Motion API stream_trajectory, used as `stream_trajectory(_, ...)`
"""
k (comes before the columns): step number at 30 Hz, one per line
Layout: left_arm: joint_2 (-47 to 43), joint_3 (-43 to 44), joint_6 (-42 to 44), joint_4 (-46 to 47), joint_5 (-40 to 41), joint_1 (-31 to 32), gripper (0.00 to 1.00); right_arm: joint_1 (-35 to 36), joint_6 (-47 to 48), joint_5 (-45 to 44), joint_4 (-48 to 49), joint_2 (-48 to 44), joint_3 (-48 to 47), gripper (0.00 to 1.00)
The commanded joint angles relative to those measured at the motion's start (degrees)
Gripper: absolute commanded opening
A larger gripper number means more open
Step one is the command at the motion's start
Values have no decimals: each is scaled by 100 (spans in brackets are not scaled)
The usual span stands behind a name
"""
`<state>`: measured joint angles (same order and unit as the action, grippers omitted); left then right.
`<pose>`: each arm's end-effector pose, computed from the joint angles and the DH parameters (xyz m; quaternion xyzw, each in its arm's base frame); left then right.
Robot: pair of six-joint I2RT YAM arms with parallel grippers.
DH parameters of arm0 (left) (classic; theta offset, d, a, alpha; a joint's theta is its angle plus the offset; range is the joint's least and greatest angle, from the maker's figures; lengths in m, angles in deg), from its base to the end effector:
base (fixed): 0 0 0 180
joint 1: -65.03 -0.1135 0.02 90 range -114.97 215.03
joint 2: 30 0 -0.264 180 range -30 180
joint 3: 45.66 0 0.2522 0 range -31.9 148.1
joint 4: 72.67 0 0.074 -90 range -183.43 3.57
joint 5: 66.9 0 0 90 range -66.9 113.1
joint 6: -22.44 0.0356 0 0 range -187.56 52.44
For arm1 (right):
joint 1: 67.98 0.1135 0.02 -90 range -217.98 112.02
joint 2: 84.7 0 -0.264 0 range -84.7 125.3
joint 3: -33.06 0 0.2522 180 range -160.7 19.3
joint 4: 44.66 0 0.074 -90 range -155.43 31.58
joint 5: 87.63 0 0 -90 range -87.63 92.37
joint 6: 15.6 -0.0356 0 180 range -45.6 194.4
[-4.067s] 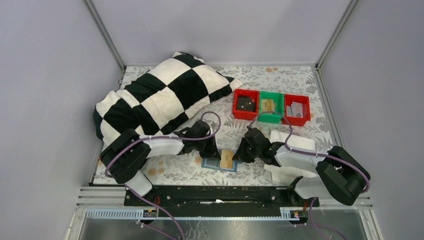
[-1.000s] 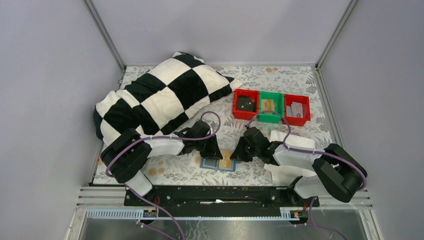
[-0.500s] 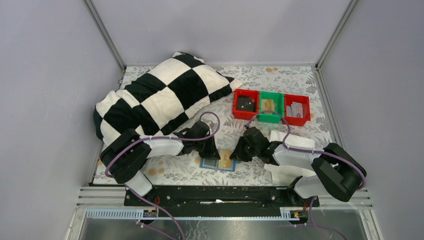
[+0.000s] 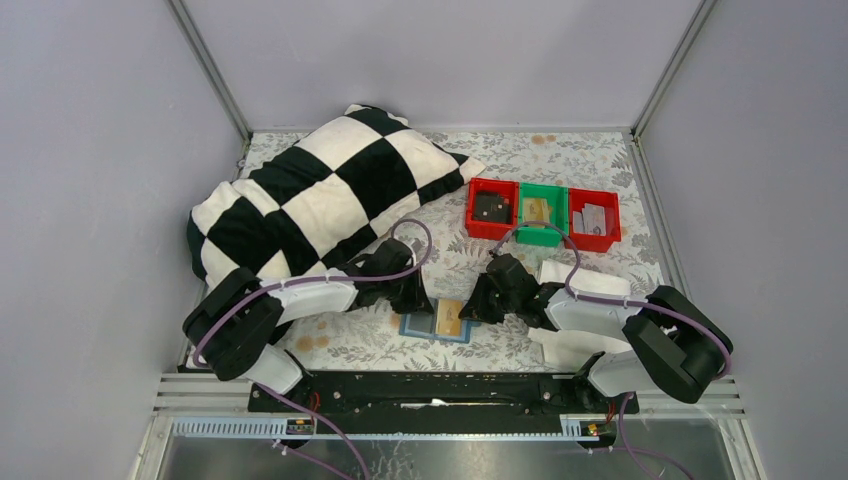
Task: Take the credit cards out of the card holder
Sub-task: Remove the credit card from the card holder.
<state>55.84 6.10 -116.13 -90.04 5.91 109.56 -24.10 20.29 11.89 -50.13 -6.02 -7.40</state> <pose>0.1901 -0.2018 0.1510 0.0164 0.9345 -0.3340 0.1221 0.1727 0.1742 0.1410 0.0492 0.9155 0.3458 0.1995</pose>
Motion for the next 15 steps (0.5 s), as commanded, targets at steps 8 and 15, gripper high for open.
stream_trajectory(8,-358,-122,228,-153,-61,-189,0,36,16,-74,-245,-52,27,19)
stream_trajectory(15,-247,81,43,173,-295,6,17,38,84,-47,-270,-80,-96,19)
